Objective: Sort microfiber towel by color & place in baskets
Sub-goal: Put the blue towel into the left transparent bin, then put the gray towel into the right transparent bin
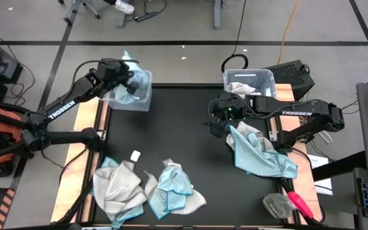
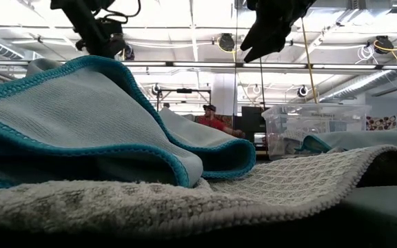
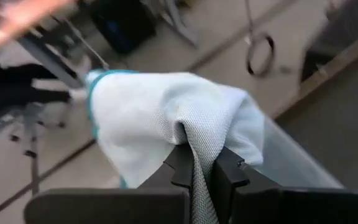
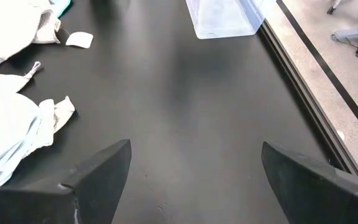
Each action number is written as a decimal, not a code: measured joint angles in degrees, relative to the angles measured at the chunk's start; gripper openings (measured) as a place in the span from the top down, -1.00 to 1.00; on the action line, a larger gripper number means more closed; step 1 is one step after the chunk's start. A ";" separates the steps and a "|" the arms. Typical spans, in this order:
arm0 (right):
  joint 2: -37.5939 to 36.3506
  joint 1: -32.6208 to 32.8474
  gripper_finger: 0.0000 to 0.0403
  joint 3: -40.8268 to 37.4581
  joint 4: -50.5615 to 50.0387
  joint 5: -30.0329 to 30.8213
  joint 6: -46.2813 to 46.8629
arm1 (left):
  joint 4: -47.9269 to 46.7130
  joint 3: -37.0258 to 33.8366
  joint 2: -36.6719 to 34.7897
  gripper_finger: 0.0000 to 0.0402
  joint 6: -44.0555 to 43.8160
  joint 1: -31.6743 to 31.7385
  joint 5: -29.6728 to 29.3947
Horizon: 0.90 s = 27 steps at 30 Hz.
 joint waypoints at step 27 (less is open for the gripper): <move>0.00 0.15 -0.75 0.02 1.78 -0.02 0.49 | -11.66 -0.02 0.07 0.06 -9.27 1.92 4.58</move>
